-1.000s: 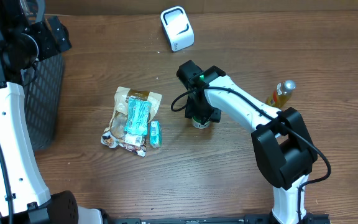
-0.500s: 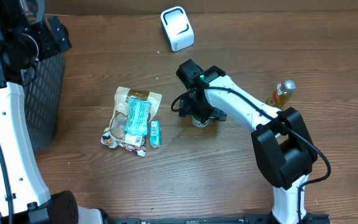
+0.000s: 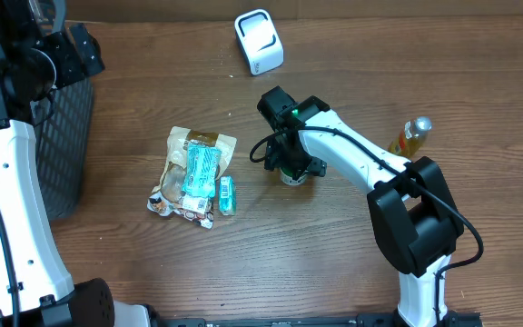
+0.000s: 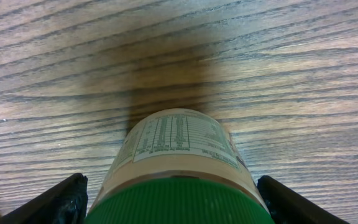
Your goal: Scan the item barcode
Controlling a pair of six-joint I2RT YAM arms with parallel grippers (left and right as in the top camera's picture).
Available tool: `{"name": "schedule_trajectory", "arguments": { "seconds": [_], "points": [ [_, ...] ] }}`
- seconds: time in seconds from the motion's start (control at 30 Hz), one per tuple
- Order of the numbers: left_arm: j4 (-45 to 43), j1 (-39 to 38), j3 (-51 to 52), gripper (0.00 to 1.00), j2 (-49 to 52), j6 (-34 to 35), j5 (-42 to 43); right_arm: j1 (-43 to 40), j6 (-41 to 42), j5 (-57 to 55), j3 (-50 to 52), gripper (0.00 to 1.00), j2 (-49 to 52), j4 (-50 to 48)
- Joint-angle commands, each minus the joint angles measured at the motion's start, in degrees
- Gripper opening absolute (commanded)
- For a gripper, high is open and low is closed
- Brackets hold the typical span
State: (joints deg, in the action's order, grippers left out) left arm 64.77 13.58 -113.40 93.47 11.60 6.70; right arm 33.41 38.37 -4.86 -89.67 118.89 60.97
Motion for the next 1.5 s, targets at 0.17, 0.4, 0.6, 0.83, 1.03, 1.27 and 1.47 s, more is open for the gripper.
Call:
{"name": "schedule_trajectory", "arguments": {
  "seconds": [0.17, 0.4, 0.6, 0.83, 1.03, 1.27, 1.47],
  "points": [
    [-0.1, -0.1, -1.5, 1.00, 0.2, -0.9, 0.4, -0.2, 0.6, -0.2, 2.1, 0.83, 0.2, -2.9],
    [-0.1, -0.1, -1.5, 1.00, 0.2, -0.9, 0.4, -0.2, 0.6, -0.2, 2.1, 0.72, 0.2, -2.7],
    [-0.1, -0.1, -1.5, 1.00, 0.2, -0.9, 0.4, -0.2, 0.6, -0.2, 2.1, 0.65, 0.2, -1.9],
    [-0.1, -0.1, -1.5, 1.00, 0.2, -0.9, 0.4, -0.9, 0.6, 1.6, 1.6, 0.81, 0.2, -0.8],
    [-0.1, -0.1, -1.5, 1.00, 0.2, -0.9, 0.4, -1.8, 7.2, 4.8, 1.6, 0.86, 0.2, -0.4],
    [-0.1, -0.1, -1.5, 1.00, 0.2, -0.9, 0.4, -2.1, 10.1, 7.6, 1.6, 0.72, 0.2, -0.2],
    [-0.1, -0.1, -1.5, 1.00, 0.2, -0.9, 0.4, -2.0, 9.1, 7.5, 1.6, 0.58, 0.2, -0.3]
  ]
}}
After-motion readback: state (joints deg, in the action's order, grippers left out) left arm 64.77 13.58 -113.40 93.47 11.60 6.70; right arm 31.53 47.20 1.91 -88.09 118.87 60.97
